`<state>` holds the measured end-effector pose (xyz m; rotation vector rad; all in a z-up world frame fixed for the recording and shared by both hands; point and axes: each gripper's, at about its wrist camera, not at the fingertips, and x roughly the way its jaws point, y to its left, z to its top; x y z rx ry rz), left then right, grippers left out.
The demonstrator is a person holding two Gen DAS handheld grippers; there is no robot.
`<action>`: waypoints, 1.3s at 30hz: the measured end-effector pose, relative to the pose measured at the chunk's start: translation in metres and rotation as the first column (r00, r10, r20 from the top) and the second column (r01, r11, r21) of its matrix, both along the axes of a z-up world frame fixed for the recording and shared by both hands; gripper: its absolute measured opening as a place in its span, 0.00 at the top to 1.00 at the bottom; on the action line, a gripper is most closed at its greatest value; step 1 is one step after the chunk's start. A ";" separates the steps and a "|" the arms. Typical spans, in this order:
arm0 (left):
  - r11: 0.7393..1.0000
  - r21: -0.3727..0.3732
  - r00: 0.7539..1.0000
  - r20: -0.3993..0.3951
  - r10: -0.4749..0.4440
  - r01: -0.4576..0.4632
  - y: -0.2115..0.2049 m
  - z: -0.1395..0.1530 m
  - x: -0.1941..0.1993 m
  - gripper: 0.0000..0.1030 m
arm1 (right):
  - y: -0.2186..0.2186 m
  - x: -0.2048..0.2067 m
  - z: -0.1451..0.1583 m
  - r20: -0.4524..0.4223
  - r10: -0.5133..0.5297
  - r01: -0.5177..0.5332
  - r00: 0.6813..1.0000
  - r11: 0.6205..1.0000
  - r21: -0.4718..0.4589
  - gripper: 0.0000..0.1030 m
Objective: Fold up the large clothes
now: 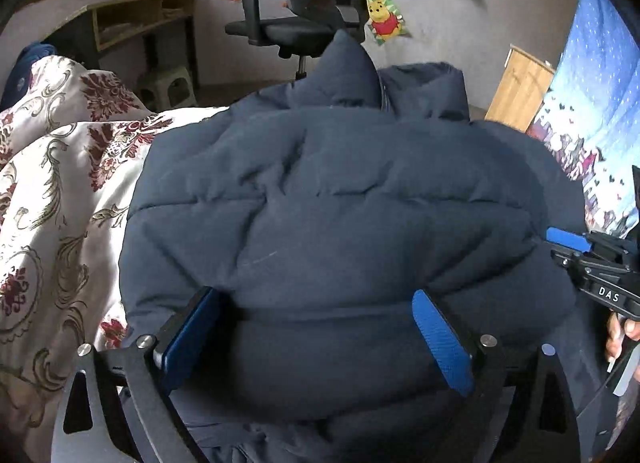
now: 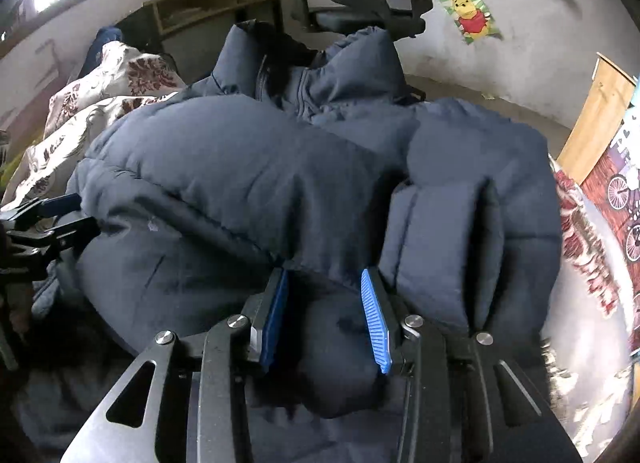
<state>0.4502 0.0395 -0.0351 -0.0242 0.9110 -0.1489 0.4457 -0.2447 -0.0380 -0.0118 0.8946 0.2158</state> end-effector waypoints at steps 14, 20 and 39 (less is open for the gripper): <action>0.999 0.047 1.000 -0.004 0.006 -0.005 -0.004 -0.010 -0.002 0.00 | 0.009 -0.014 -0.009 0.063 -0.034 0.038 0.997 0.997 -0.060 0.67; 0.996 0.067 0.998 0.003 0.055 -0.055 0.000 0.011 -0.016 0.00 | -0.002 -0.026 0.012 0.031 -0.069 0.068 0.997 0.997 0.040 0.40; 0.999 -0.001 0.994 0.095 -0.052 0.053 0.053 0.120 0.022 0.00 | -0.011 0.009 0.144 0.081 -0.160 0.159 0.984 0.987 0.020 0.17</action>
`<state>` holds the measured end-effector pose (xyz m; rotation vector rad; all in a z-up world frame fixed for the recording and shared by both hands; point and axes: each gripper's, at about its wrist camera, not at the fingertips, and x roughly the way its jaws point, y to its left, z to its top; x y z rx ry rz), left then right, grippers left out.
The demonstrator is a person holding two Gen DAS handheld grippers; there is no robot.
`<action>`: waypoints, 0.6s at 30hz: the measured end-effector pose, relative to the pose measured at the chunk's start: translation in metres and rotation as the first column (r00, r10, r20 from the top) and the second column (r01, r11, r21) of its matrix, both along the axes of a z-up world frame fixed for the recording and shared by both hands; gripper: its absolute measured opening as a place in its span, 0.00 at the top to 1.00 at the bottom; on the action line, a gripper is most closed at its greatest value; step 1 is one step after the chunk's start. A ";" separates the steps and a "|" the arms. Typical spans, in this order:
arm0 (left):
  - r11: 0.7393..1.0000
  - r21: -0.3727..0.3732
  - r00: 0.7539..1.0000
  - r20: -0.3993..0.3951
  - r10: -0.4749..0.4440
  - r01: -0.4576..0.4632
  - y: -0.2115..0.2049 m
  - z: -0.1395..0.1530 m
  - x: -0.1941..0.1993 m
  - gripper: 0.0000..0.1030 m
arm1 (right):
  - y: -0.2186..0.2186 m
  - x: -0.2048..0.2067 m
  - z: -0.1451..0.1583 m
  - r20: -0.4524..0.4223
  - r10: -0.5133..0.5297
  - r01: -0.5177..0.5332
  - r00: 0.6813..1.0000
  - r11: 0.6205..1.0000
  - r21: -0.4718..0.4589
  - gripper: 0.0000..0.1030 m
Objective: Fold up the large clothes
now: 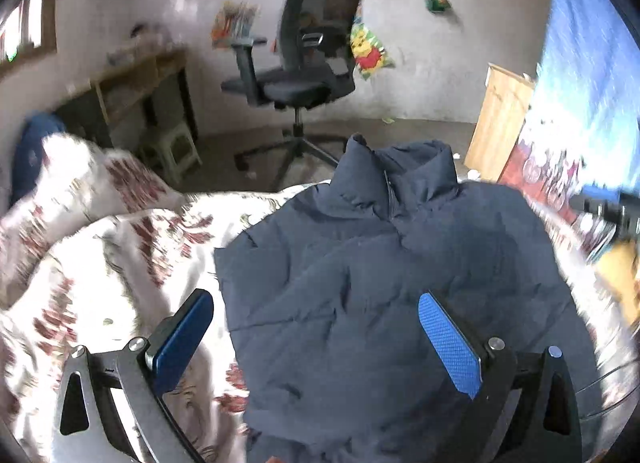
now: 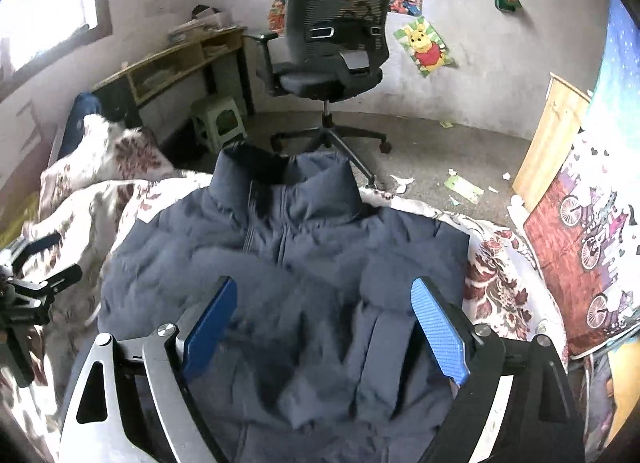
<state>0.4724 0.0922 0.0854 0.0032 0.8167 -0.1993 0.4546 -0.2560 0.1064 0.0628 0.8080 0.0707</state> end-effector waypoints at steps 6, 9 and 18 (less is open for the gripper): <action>0.999 0.031 0.999 0.020 0.042 -0.043 -0.002 0.008 0.068 0.00 | -0.017 0.057 -0.012 -0.049 0.002 0.000 0.999 0.999 0.054 0.17; 1.000 0.026 1.000 0.009 -0.015 0.015 -0.020 0.010 0.102 0.00 | -0.020 0.102 -0.023 -0.066 0.034 -0.029 0.997 0.996 0.086 0.17; 0.996 0.072 0.997 -0.069 -0.039 0.044 -0.092 -0.018 0.214 0.08 | 0.004 0.225 -0.060 -0.117 0.166 -0.161 0.979 0.986 0.048 0.27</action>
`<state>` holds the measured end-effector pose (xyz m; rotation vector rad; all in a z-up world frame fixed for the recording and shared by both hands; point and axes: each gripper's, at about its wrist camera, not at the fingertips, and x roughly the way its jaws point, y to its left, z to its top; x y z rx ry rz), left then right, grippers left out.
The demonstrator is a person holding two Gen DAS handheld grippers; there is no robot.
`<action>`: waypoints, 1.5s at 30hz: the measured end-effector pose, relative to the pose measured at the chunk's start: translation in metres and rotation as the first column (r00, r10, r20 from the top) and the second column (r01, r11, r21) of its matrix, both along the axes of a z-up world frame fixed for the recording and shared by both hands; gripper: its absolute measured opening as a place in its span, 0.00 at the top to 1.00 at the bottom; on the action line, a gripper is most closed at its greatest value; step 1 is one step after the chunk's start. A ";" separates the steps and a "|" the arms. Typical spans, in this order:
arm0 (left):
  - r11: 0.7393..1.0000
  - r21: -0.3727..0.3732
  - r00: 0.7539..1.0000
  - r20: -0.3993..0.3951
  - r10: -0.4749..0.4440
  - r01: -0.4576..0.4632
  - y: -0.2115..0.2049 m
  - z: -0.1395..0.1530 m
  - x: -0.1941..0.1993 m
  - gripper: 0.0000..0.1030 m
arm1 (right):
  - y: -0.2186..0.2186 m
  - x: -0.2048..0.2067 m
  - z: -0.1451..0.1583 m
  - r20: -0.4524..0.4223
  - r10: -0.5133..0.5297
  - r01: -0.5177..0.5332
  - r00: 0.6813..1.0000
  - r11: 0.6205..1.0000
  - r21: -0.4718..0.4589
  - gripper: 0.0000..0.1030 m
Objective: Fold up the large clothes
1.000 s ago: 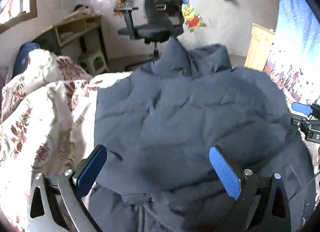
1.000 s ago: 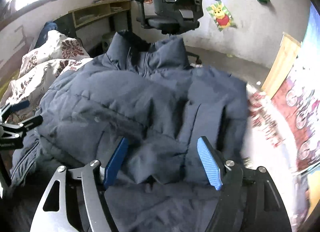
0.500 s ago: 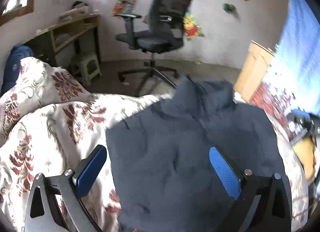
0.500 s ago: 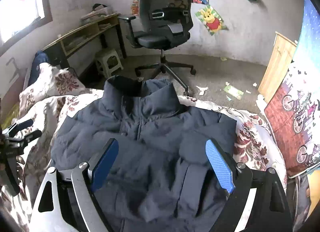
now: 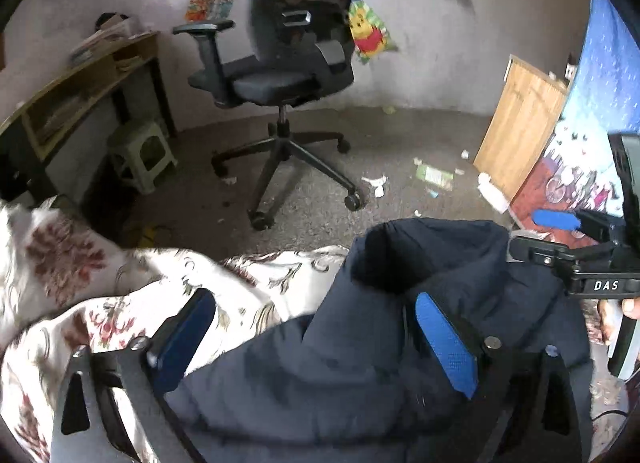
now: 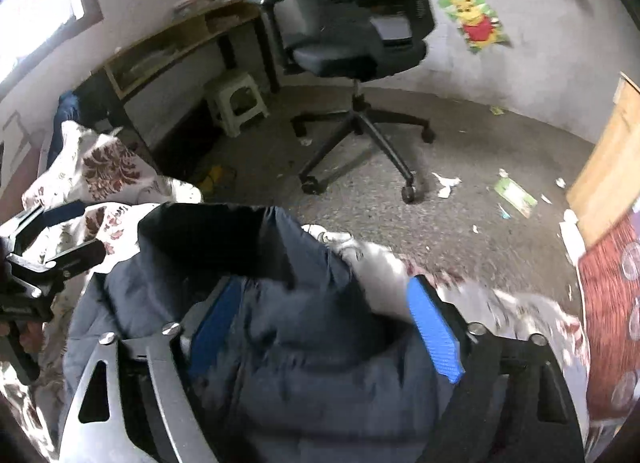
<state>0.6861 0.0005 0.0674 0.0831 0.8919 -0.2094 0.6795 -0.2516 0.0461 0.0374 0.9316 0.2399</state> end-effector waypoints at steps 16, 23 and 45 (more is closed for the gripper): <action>0.990 -0.136 0.998 -0.042 -0.041 0.034 0.005 -0.010 0.035 0.96 | -0.017 0.015 -0.017 0.007 0.076 -0.076 0.997 0.976 0.204 0.94; 0.975 -0.184 0.981 -0.125 -0.147 0.122 0.040 -0.024 -0.021 0.96 | -0.046 -0.051 -0.020 0.046 0.188 -0.194 0.981 0.946 0.260 0.95; 0.937 -0.285 0.972 -0.056 -0.228 0.203 0.049 -0.026 -0.056 0.84 | -0.055 -0.079 -0.028 0.017 0.200 -0.195 0.980 0.929 0.316 0.86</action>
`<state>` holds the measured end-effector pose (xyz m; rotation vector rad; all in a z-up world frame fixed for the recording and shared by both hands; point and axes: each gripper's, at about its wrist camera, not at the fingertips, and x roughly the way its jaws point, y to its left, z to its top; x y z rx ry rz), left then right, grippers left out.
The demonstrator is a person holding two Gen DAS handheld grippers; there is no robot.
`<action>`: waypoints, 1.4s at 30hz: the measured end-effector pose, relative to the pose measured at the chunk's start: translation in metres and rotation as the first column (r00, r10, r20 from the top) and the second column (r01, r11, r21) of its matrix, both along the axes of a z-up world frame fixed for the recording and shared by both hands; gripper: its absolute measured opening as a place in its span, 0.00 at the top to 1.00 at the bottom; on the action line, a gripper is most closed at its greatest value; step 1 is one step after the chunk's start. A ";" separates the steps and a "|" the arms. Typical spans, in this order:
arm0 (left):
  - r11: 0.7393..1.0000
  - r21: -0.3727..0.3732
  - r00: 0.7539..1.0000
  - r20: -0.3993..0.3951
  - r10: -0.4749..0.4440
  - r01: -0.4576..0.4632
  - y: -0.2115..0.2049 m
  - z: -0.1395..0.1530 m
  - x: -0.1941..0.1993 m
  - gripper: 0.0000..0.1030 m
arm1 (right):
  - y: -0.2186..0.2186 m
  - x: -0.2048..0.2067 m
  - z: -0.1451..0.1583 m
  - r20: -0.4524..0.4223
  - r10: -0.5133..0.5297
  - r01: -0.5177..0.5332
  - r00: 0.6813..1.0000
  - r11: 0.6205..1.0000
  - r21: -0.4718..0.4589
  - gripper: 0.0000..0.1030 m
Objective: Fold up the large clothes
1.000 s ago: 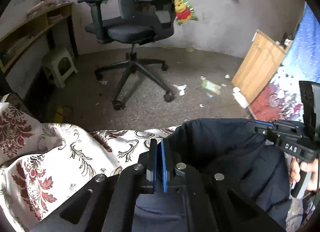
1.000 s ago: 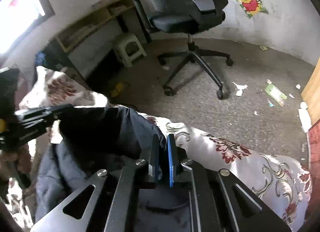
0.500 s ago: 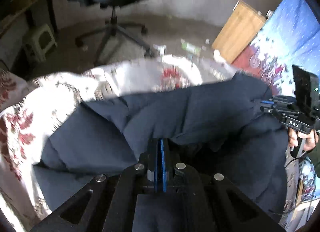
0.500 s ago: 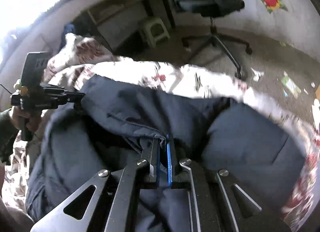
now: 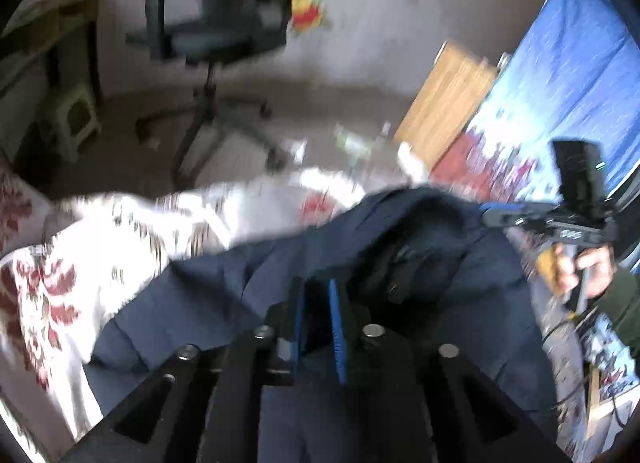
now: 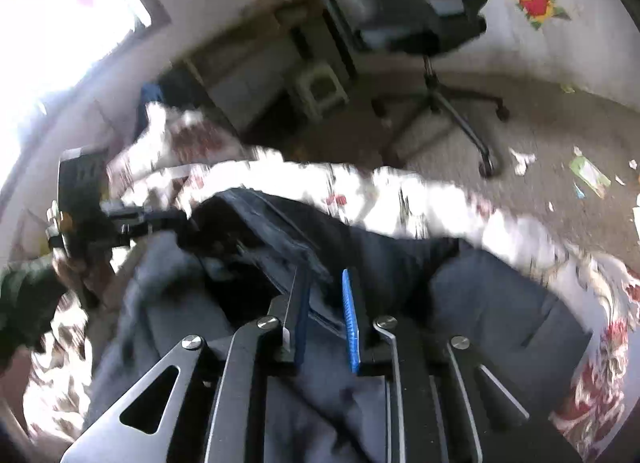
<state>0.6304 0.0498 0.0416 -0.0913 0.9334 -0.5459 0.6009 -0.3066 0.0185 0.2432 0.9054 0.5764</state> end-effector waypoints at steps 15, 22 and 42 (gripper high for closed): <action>0.981 -0.164 0.969 -0.205 -0.136 0.103 -0.064 -0.033 0.059 0.93 | 0.053 0.032 -0.053 -0.229 0.091 -0.061 0.969 0.989 0.138 0.90; 0.960 0.077 0.896 -0.385 -0.221 0.269 -0.074 -0.074 0.043 0.98 | 0.057 0.022 -0.084 -0.321 0.128 -0.137 0.939 0.991 -0.007 1.00; 0.950 0.246 0.934 -0.342 -0.101 0.192 -0.066 -0.093 0.028 0.96 | 0.069 0.026 -0.096 -0.310 0.013 -0.116 0.951 0.940 -0.319 1.00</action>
